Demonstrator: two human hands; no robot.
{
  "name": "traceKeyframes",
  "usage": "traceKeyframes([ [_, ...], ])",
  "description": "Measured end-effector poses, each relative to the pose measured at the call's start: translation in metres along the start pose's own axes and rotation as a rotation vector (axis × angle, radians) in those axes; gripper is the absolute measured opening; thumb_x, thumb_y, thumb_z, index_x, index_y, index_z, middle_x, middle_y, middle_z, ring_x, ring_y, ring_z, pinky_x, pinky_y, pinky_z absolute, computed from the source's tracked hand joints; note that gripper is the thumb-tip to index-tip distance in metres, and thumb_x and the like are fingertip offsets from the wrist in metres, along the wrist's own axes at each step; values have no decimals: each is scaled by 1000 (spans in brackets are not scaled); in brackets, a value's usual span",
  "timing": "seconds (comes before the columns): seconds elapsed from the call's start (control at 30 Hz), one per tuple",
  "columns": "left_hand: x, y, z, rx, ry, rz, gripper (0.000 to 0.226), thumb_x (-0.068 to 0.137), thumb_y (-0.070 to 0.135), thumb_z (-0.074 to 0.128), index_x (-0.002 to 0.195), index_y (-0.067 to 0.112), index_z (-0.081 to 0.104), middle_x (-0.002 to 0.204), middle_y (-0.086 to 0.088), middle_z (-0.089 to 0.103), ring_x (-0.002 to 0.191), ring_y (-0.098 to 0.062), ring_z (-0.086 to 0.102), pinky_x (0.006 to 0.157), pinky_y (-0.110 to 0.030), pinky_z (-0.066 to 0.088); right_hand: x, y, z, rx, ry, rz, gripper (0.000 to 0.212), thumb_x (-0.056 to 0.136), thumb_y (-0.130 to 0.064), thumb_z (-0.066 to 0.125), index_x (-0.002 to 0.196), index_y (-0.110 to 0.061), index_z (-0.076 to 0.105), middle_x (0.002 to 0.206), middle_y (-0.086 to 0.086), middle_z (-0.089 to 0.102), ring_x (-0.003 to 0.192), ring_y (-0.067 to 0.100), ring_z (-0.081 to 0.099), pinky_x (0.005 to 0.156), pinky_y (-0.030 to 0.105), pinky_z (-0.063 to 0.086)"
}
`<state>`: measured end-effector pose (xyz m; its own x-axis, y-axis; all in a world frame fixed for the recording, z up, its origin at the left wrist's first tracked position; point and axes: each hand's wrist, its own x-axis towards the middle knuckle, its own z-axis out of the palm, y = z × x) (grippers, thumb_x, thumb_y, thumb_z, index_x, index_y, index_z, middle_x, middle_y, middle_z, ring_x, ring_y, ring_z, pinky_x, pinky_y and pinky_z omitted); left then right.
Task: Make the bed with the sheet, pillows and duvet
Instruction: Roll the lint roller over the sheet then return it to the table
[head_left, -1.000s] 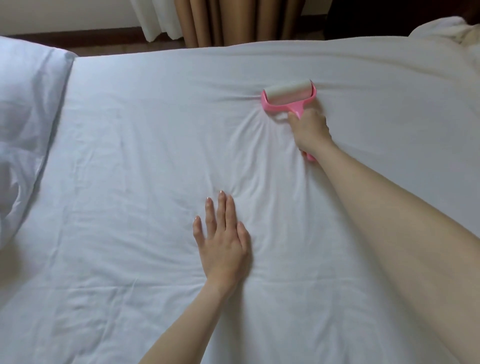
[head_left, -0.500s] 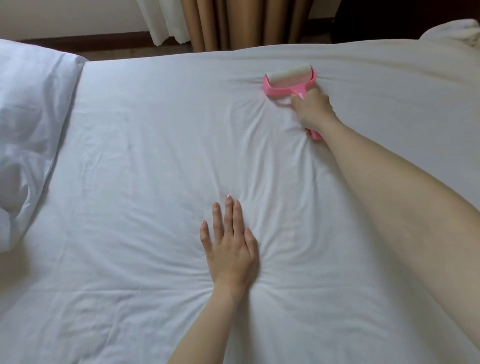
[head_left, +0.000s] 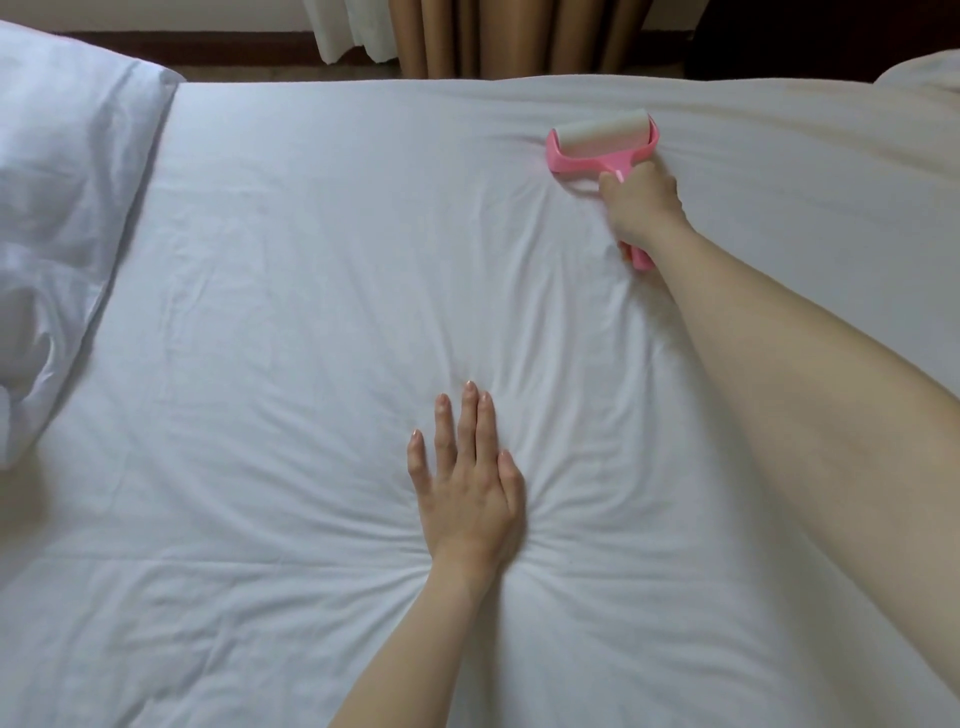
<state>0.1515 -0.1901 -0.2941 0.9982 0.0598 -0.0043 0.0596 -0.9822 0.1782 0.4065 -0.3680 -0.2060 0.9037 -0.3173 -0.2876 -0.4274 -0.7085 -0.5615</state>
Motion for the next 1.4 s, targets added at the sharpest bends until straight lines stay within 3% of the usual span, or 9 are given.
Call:
traceKeyframes([
  [0.1, -1, 0, 0, 3, 5, -3, 63, 90, 31, 26, 151, 15, 27, 159, 3, 22, 147, -20, 16, 114, -48, 13, -11, 8, 0, -2, 7, 2, 41, 100, -39, 36, 117, -5, 51, 79, 12, 56, 46, 24, 50, 43, 28, 44],
  [0.3, -1, 1, -6, -25, -9, -9, 62, 90, 32, 26, 150, 17, 29, 158, 4, 23, 146, -20, 20, 113, -47, 16, -42, 27, -2, -36, 7, 12, 44, 100, -39, 36, 116, -2, 53, 84, 14, 56, 44, 24, 48, 40, 25, 36],
  [0.57, -2, 2, -8, -28, 10, 1, 60, 91, 33, 25, 148, 18, 34, 156, 4, 29, 145, -20, 25, 112, -45, 14, -103, 72, -6, -27, 15, 28, 50, 98, -42, 36, 133, -8, 43, 96, 15, 57, 45, 26, 50, 41, 27, 39],
  [0.73, -5, 2, -18, -30, -81, -2, 68, 88, 38, 4, 152, 22, 20, 160, 8, 15, 148, -16, 9, 115, -44, 5, -150, 106, -3, -53, 26, 13, 49, 96, -48, 37, 126, -10, 45, 114, 19, 59, 74, 35, 60, 69, 44, 53],
  [0.87, -20, 1, -28, -42, -132, 9, 77, 81, 40, -8, 153, 24, 13, 161, 9, 8, 149, -15, 3, 116, -42, 5, -194, 130, -4, -50, 12, 69, 53, 97, -49, 38, 123, -4, 48, 120, 23, 56, 99, 45, 60, 82, 53, 52],
  [0.97, -51, -4, -33, -42, -101, -3, 72, 85, 39, 0, 152, 23, 21, 161, 6, 13, 149, -18, 8, 115, -45, 9, -232, 149, -10, -70, -9, 110, 53, 98, -48, 38, 121, -2, 48, 121, 25, 54, 106, 45, 55, 85, 47, 49],
  [1.1, -121, 0, -33, -18, -62, -16, 58, 88, 30, 26, 141, 17, 47, 152, -1, 38, 140, -25, 35, 110, -48, 23, -284, 171, -17, -68, -43, 155, 53, 99, -48, 38, 125, -3, 46, 123, 25, 53, 110, 45, 52, 87, 46, 45],
  [1.23, -204, 14, -41, -39, -185, 112, 57, 85, 28, 32, 136, 16, 52, 147, -2, 46, 134, -26, 44, 104, -45, 22, -342, 196, -22, -84, -72, 203, 52, 99, -48, 38, 118, -1, 47, 121, 26, 53, 109, 44, 52, 84, 45, 44],
  [1.4, -292, 20, -57, -43, -349, 166, 57, 82, 27, 35, 136, 19, 51, 146, -7, 46, 133, -26, 46, 101, -46, 42, -411, 228, -34, -105, -110, 257, 51, 97, -51, 38, 111, -2, 49, 114, 25, 57, 101, 44, 56, 80, 45, 50],
])
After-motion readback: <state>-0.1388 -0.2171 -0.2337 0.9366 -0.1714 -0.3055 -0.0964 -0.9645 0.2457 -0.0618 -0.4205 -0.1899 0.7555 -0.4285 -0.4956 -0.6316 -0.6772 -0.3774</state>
